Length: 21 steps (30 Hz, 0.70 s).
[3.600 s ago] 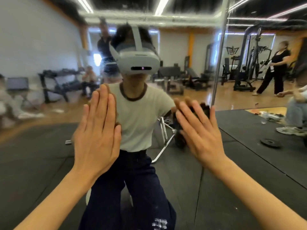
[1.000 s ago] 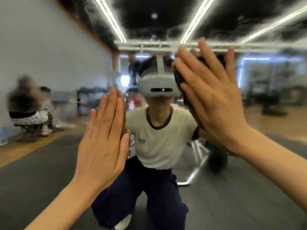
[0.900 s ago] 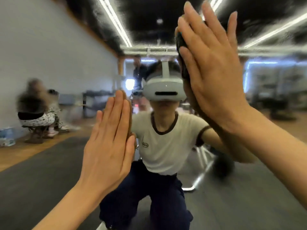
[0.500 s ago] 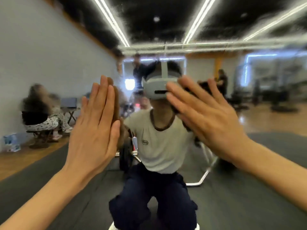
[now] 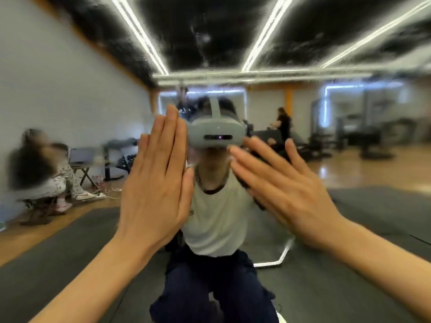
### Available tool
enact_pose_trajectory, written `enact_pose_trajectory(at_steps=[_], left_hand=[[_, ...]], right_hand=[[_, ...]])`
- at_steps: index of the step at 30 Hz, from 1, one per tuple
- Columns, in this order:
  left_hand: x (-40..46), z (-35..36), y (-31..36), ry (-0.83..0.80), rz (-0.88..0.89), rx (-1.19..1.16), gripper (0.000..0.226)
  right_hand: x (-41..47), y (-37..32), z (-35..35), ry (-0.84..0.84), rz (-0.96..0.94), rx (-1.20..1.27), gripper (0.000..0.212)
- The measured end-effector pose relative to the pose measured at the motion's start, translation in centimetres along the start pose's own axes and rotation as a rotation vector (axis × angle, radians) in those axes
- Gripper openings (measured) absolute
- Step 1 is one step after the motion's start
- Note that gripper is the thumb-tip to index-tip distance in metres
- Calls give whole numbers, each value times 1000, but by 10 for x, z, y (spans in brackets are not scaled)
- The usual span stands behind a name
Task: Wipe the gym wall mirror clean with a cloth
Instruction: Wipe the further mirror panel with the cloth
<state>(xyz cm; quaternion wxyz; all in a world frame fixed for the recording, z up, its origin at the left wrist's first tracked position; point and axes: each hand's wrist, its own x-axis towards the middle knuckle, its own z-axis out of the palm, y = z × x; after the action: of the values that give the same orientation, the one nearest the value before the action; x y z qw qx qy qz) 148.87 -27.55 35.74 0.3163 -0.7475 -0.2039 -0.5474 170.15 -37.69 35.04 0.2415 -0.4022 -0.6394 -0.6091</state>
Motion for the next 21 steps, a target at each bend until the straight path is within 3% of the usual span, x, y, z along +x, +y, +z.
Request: enact_pose_trajectory(at_steps=[4, 6, 11, 15, 21], left_hand=[[0, 0, -2, 6, 3, -10, 62], [1, -2, -3, 2, 19, -14, 62], [-14, -17, -19, -10, 52, -54, 62], [-41, -34, -60, -12, 6, -11, 65], [-45, -38, -90, -51, -56, -21, 63]], right_hand=[[107, 49, -1, 229, 350, 39, 43], [108, 33, 8, 255, 379, 38, 42], [-19, -66, 20, 17, 64, 42, 55], [-15, -50, 15, -33, -91, -34, 52], [140, 8, 15, 264, 368, -45, 43]])
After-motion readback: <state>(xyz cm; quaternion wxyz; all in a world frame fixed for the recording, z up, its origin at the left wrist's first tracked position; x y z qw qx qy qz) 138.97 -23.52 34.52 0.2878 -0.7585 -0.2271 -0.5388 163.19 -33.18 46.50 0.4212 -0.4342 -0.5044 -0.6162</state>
